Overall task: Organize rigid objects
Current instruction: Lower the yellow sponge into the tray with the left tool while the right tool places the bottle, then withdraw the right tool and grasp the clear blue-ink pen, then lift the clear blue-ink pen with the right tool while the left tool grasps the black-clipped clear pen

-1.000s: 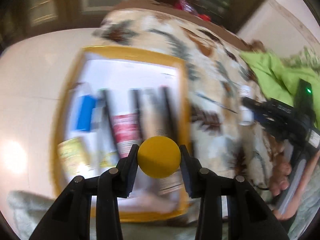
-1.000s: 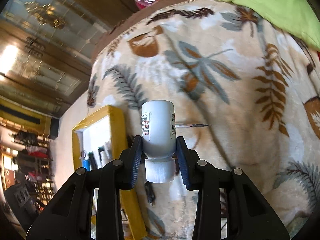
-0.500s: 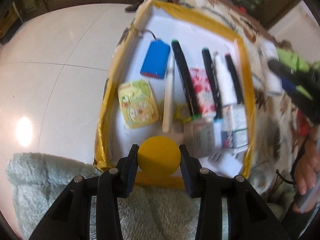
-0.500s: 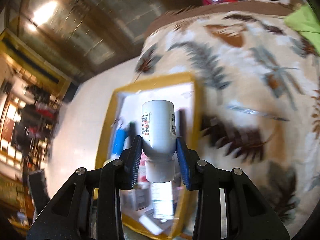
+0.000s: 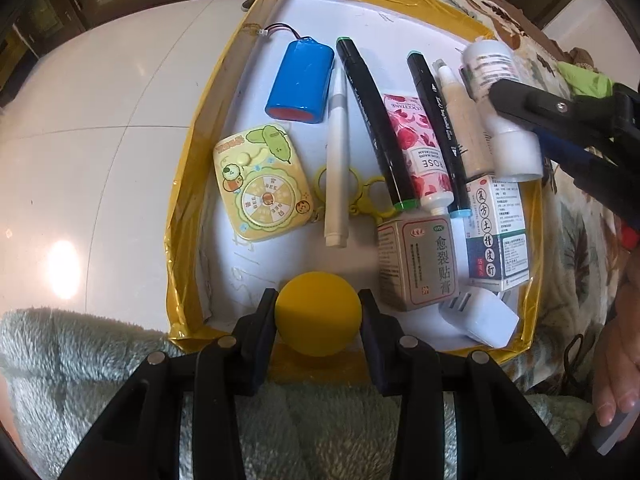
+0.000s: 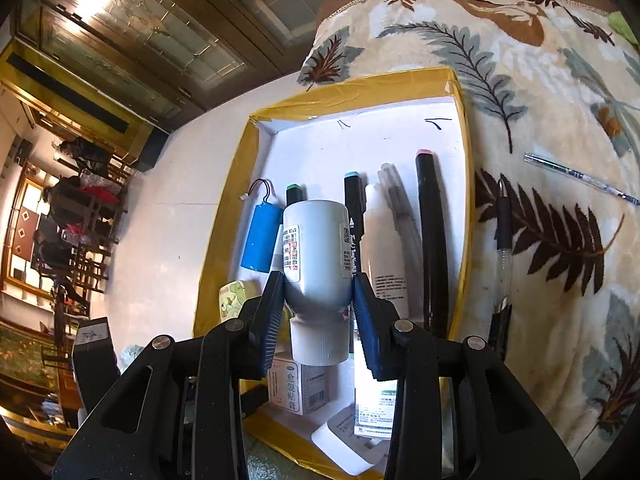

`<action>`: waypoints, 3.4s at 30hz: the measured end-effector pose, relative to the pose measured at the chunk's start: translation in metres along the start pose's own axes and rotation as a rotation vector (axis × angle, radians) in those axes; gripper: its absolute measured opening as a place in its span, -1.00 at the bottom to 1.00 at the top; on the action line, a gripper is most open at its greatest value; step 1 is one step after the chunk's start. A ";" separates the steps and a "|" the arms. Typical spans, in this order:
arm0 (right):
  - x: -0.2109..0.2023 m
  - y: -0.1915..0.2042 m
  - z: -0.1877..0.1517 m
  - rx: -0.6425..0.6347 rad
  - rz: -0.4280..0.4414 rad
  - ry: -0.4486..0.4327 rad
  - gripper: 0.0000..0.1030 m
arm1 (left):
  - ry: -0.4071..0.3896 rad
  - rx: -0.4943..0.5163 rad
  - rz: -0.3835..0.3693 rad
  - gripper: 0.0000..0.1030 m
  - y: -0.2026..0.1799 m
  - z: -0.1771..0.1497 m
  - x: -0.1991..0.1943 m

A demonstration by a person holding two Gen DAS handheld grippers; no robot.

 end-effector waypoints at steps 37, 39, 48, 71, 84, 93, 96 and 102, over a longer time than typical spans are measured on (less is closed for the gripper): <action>-0.011 0.004 -0.015 -0.008 -0.021 0.036 -0.29 | -0.136 -0.110 -0.214 -0.06 0.008 0.025 -0.046; -0.030 0.001 -0.005 -0.014 -0.026 -0.010 -0.29 | -0.155 -0.116 -0.245 -0.06 0.007 0.027 -0.052; -0.111 -0.047 0.035 0.027 -0.095 -0.158 -0.29 | -0.240 -0.105 -0.332 -0.05 -0.013 0.031 -0.074; -0.071 -0.187 0.064 -0.133 -0.545 -0.055 -0.30 | -0.316 0.039 -0.378 -0.01 -0.068 0.018 -0.094; -0.056 -0.165 0.021 -0.178 -0.561 0.125 -0.82 | -0.295 0.029 -0.420 -0.01 -0.064 0.016 -0.096; -0.094 -0.131 0.007 -0.041 -0.562 0.036 -0.83 | -0.285 0.070 -0.407 -0.01 -0.078 0.005 -0.099; -0.111 -0.117 0.006 0.058 -0.460 -0.036 -0.82 | -0.273 0.082 -0.410 -0.01 -0.089 0.007 -0.103; -0.127 -0.129 0.012 0.230 -0.299 -0.111 -0.82 | -0.218 0.126 -0.393 0.04 -0.141 0.033 -0.106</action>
Point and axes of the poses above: each gripper's, at about its wrist camera, not at the fingertips, and x roughly the way its jaws point, y to its left, z to its top, the point moved 9 cm from there along x, roughly the way its jaws point, and after that the axes turned 11 degrees about z, right-handed, at the moved point
